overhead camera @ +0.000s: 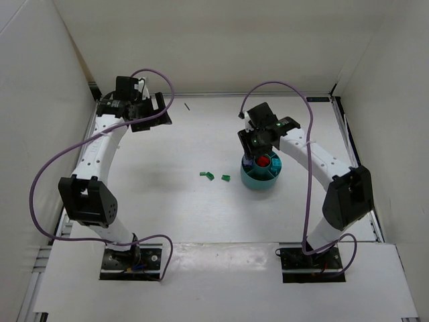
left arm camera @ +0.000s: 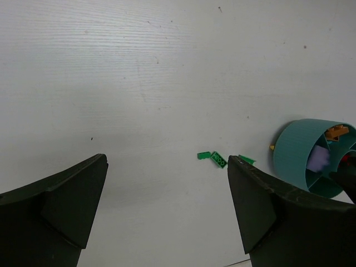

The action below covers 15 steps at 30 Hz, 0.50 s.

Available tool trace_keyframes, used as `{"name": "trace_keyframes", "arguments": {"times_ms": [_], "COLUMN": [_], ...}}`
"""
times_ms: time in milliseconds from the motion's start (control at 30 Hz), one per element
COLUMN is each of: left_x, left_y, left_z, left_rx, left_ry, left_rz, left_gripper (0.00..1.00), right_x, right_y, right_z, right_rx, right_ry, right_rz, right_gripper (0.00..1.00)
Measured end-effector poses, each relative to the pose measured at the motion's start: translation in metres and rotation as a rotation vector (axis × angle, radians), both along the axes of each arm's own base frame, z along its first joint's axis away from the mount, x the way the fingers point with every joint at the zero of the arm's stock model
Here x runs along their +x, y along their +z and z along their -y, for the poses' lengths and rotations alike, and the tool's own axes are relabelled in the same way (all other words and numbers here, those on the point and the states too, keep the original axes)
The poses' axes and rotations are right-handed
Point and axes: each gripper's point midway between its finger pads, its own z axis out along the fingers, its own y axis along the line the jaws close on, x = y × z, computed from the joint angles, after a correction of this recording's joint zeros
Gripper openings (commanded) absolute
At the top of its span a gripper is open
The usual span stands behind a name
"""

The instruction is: Sort the legos into containers by color

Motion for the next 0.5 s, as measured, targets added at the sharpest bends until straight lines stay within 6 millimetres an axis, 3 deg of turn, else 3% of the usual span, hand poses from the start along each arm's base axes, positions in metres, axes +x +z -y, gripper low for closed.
{"name": "trace_keyframes", "arguments": {"times_ms": [333, 500], "left_x": [-0.002, -0.008], "left_y": [-0.003, -0.006], "left_z": [0.004, 0.010], "left_rx": [-0.018, -0.007], "left_ry": [-0.013, -0.053], "left_rz": [-0.020, -0.036], "left_gripper": [1.00, 1.00], "right_x": [0.003, 0.005], "right_y": [0.000, 0.025], "right_z": [-0.004, -0.011], "right_rx": [-0.018, 0.021], "right_ry": [0.002, 0.016], "right_rz": [0.036, 0.120], "right_gripper": [0.55, 0.56]}}
